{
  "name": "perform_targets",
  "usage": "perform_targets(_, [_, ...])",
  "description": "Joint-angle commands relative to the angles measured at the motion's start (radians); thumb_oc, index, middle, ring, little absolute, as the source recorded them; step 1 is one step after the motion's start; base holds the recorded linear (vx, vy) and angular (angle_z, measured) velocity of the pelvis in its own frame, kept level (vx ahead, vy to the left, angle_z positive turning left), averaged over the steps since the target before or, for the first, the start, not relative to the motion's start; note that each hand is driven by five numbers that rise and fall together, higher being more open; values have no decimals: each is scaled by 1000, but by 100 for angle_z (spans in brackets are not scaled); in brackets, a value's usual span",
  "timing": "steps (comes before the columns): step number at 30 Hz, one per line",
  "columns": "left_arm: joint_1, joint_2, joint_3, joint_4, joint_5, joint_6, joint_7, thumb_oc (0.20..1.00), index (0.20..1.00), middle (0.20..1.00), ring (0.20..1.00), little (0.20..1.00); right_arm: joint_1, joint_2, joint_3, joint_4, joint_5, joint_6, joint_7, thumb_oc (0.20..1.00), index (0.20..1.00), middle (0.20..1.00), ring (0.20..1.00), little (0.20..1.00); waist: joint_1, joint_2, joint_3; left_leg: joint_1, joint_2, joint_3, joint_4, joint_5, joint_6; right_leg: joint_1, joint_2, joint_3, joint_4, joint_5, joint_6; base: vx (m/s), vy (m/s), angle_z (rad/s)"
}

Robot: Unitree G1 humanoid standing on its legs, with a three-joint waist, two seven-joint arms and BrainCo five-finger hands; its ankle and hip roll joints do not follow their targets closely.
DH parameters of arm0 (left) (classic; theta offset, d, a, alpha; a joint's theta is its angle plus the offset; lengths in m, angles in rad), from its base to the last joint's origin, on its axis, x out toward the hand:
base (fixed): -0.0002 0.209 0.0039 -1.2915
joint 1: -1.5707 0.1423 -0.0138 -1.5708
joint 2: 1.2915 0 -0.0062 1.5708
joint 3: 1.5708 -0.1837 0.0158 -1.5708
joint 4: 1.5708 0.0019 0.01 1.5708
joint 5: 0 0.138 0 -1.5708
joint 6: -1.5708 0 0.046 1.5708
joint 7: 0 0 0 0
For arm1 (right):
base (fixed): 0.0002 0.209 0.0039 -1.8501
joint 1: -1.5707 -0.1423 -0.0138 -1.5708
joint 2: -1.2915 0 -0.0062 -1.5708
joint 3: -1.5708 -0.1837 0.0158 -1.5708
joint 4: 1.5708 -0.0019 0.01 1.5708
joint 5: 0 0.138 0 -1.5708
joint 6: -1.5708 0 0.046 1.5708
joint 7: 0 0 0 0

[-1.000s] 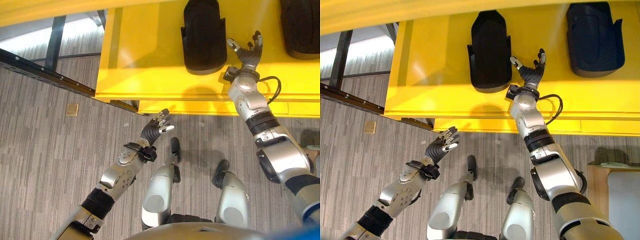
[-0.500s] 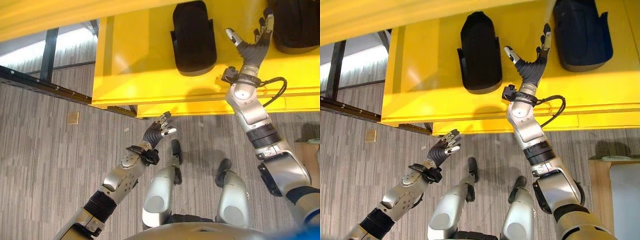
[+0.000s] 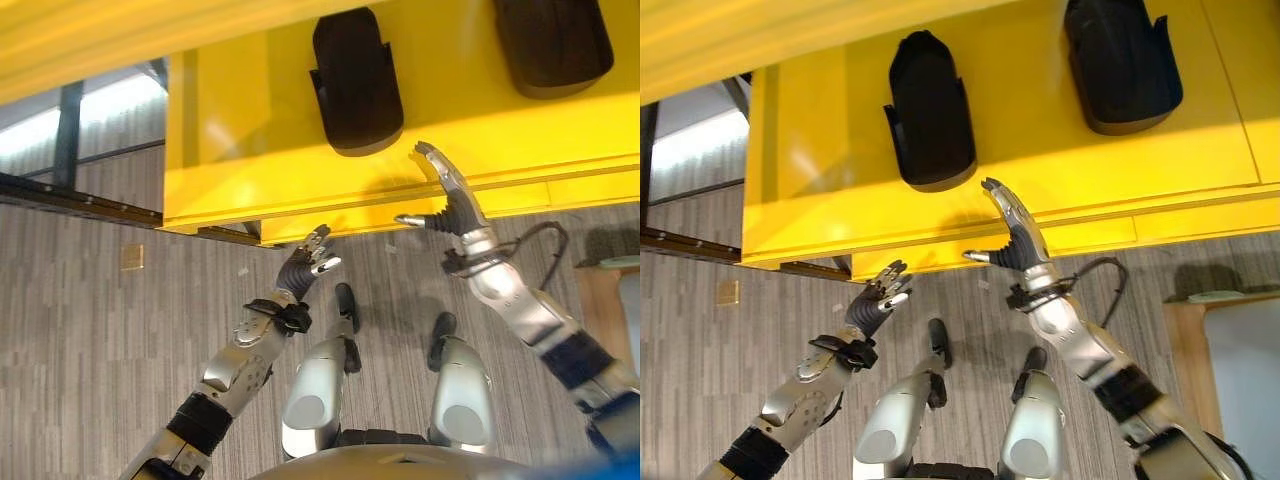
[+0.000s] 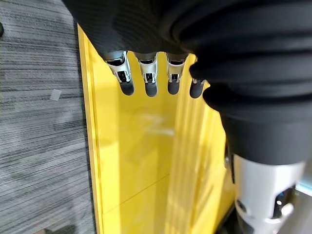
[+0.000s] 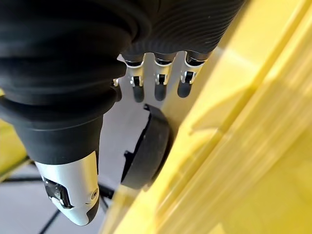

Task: Move parts from the plastic box to the shelf.

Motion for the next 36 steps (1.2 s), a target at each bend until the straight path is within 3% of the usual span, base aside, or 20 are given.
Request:
perform_targets(1, [14, 56, 38, -75, -15, -81, -38, 1000, 1000, 1000, 1000, 1000, -76, -8, 9, -93, -86, -113, 81, 1000, 1000, 1000, 1000, 1000, 4, -77, -4, 141, 47, 102, 107, -234, -59, 66, 38, 4, -219, 111, 42, -39, -73, -10])
perform_targets(5, [19, 91, 43, -74, -24, -85, -48, 1000, 1000, 1000, 1000, 1000, -85, -78, 57, -87, -174, -139, 108, 1000, 1000, 1000, 1000, 1000, 16, -99, -6, 135, 51, 102, 117, -242, -54, 69, 44, 2, -222, 111, 49, -29, -80, -1])
perform_targets(8, [7, 126, 31, -47, -13, -86, -84, 1000, 1000, 1000, 1000, 1000, -159, -145, 180, 13, -286, -104, 29, 1000, 1000, 1000, 1000, 1000, 45, -124, -8, 130, 59, 96, 123, -242, -49, 83, 55, -9, -232, 115, 52, -29, -149, -3])
perform_targets(11, [2, 155, 27, -38, -14, -88, -90, 1000, 1000, 1000, 1000, 1000, -229, -165, 252, 124, -309, -110, -32, 1000, 1000, 1000, 1000, 1000, 68, -144, -12, 126, 67, 86, 127, -242, -49, 97, 66, -20, -241, 118, 51, -5, -174, 9])
perform_targets(14, [-7, 170, 33, -38, -19, -75, -83, 1000, 1000, 1000, 1000, 1000, -300, -172, 302, 165, -308, -122, -4, 1000, 1000, 1000, 1000, 1000, 87, -158, -16, 123, 70, 74, 130, -240, -52, 106, 73, -30, -245, 120, 51, 9, -108, 10])
perform_targets(17, [-10, 173, 50, -49, -15, -94, -62, 1000, 1000, 1000, 1000, 1000, -362, -152, 353, 194, -281, -88, 52, 1000, 1000, 1000, 1000, 1000, 110, -167, -20, 121, 73, 65, 134, -239, -54, 117, 77, -41, -248, 119, 46, 24, -112, 8])
perform_targets(18, [-8, 174, 66, -60, -31, -111, -21, 1000, 1000, 1000, 1000, 1000, -384, -136, 376, 211, -271, -49, 91, 1000, 1000, 1000, 1000, 1000, 123, -172, -22, 118, 75, 57, 140, -241, -57, 122, 79, -49, -248, 118, 45, 35, -105, 17])
perform_targets(24, [16, 150, 137, -63, -17, -142, 72, 1000, 1000, 1000, 1000, 1000, -396, -50, 418, 297, -288, 7, 51, 1000, 1000, 1000, 1000, 1000, 167, -194, -23, 115, 79, 36, 141, -237, -62, 139, 85, -68, -253, 120, 42, 30, -101, 12])
perform_targets(30, [58, 135, 188, -84, 13, -144, 49, 1000, 1000, 1000, 1000, 1000, -408, 19, 397, 379, -289, 14, 42, 1000, 1000, 1000, 1000, 1000, 202, -200, -24, 113, 76, 20, 136, -235, -67, 148, 86, -86, -256, 122, 41, 12, -51, 6])
perform_targets(36, [85, 121, 217, -90, 27, -118, 16, 1000, 1000, 1000, 1000, 1000, -415, 73, 398, 449, -270, 69, 78, 1000, 1000, 1000, 1000, 1000, 230, -200, -25, 108, 76, 7, 138, -232, -73, 157, 85, -104, -256, 123, 39, 6, -24, 5])
